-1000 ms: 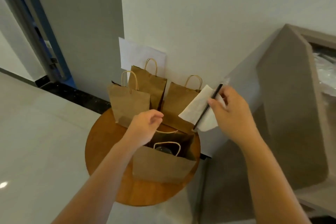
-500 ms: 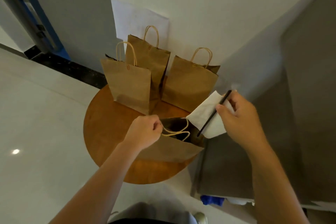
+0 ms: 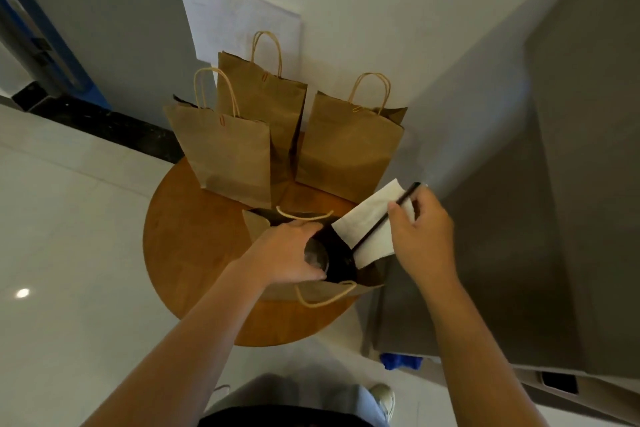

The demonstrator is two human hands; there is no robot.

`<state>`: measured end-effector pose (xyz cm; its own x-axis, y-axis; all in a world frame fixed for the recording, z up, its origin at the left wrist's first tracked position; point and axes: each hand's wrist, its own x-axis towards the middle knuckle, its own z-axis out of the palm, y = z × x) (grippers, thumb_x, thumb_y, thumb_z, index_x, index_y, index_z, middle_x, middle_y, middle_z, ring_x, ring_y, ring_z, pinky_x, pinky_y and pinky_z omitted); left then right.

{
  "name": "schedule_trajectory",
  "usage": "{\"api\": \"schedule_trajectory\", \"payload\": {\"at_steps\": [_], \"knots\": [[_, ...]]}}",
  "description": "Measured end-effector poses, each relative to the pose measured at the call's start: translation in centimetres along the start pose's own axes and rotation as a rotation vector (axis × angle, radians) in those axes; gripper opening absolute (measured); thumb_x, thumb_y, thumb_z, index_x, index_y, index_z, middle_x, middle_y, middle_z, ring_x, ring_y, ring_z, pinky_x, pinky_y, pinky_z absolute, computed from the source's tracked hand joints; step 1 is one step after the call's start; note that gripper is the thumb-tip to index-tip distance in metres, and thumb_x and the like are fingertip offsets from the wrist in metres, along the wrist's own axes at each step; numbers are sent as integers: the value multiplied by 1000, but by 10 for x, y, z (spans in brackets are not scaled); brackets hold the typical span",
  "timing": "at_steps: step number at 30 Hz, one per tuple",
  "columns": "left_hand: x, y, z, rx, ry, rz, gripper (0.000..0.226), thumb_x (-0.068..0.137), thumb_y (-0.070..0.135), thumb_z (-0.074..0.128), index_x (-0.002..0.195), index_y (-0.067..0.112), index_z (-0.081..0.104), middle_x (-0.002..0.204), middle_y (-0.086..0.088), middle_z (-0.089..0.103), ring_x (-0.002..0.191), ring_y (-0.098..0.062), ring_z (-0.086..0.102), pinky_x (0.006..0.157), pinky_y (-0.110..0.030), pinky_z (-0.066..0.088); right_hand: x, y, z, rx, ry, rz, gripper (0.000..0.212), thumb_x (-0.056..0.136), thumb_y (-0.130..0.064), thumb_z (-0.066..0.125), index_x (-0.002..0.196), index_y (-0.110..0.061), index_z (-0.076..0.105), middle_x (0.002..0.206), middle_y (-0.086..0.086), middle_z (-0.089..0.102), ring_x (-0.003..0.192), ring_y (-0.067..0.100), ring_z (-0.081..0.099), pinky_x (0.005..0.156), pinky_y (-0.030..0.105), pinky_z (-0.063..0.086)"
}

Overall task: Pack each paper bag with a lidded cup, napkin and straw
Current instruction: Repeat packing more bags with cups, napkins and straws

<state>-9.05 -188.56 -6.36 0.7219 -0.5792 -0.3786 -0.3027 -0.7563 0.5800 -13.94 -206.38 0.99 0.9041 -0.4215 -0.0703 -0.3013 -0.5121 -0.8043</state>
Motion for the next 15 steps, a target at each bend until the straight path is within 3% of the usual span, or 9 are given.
{"api": "schedule_trajectory", "payload": {"at_steps": [4,8,12,15], "knots": [[0,3,-1,152,-24,-9,94,75,52,71,149,23,21,154,4,24,142,-19,21,117,-45,21,-2,22,28,-125,-46,50,17,94,-18,54,109,-9,55,100,5,60,97,20,58,84,35,49],[0,3,1,183,-31,-29,98,74,54,71,150,24,16,156,3,17,145,-19,13,117,-46,12,-4,41,47,-272,-142,43,20,94,-16,53,113,-13,56,106,5,61,99,21,60,77,27,49],[-1,4,2,142,-29,-36,96,75,54,70,150,24,18,156,3,20,144,-18,15,116,-46,14,-2,44,48,-386,-196,29,15,93,-17,56,107,-13,57,106,6,60,97,22,59,77,30,50],[-4,10,-3,29,-31,-57,83,81,47,68,148,21,26,150,2,35,137,-19,33,111,-38,32,-4,39,41,-362,-210,35,25,91,-18,60,114,-12,58,114,5,60,103,20,58,83,28,49]]}}
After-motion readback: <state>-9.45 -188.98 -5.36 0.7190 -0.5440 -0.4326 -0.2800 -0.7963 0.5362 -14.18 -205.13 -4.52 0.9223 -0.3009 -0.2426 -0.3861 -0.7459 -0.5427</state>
